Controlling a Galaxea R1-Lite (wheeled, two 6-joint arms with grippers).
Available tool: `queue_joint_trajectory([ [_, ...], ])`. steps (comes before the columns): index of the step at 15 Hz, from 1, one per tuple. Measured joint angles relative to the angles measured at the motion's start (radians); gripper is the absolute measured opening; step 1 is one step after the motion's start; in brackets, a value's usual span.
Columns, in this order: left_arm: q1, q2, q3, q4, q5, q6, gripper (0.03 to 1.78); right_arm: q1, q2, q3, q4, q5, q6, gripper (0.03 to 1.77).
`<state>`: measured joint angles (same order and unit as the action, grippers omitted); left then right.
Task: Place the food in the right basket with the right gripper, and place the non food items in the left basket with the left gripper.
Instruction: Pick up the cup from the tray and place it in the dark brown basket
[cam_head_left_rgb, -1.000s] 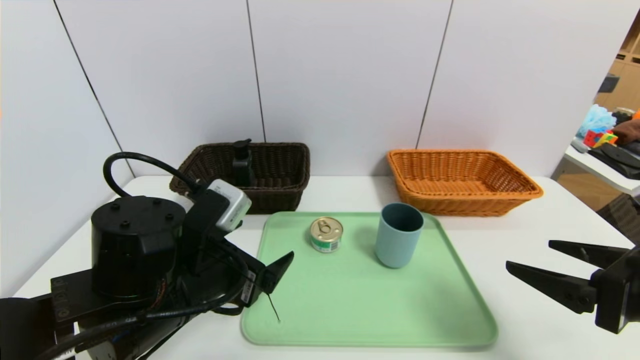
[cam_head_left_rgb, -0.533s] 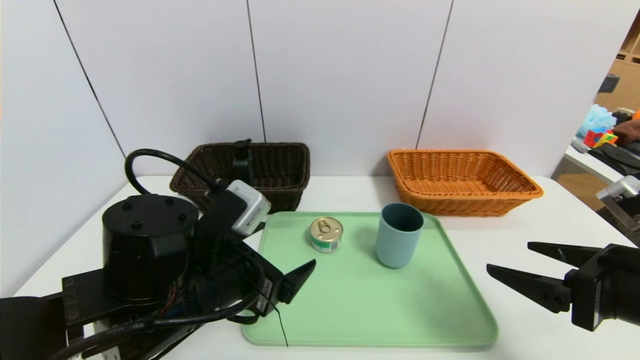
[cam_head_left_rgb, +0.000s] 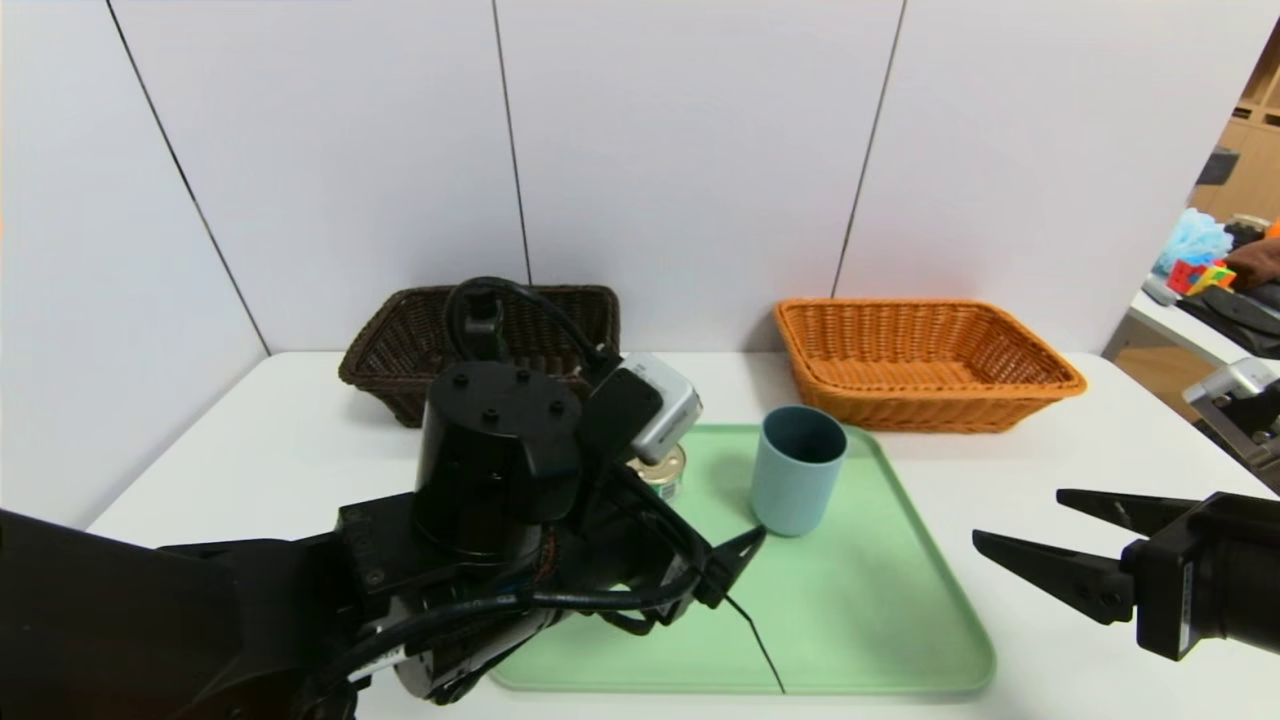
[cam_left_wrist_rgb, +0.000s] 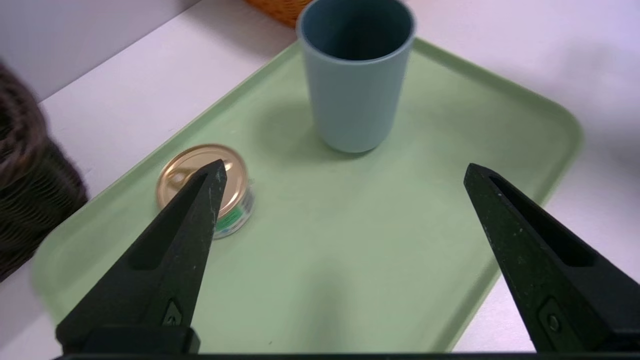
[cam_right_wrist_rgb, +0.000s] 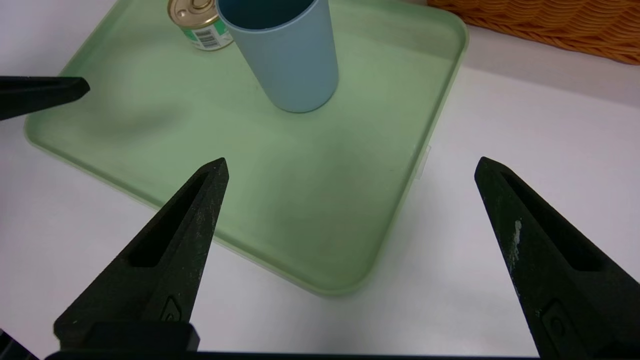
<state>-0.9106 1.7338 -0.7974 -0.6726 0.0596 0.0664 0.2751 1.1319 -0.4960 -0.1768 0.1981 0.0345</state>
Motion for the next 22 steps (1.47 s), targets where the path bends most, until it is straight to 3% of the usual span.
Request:
queue_joint_trajectory([
  [3, -0.004, 0.063, -0.052, -0.002, -0.054, 0.012, 1.69, -0.021, 0.000, 0.006, 0.000, 0.000, 0.000, 1.70],
  [9, -0.004, 0.232, -0.125, -0.143, -0.058, 0.047, 1.69, -0.060, -0.002, 0.020, 0.000, 0.000, -0.002, 1.70],
  [22, 0.016, 0.418, -0.280, -0.192, -0.060, 0.049, 1.69, -0.065, -0.008, 0.042, 0.000, -0.003, -0.002, 1.70],
])
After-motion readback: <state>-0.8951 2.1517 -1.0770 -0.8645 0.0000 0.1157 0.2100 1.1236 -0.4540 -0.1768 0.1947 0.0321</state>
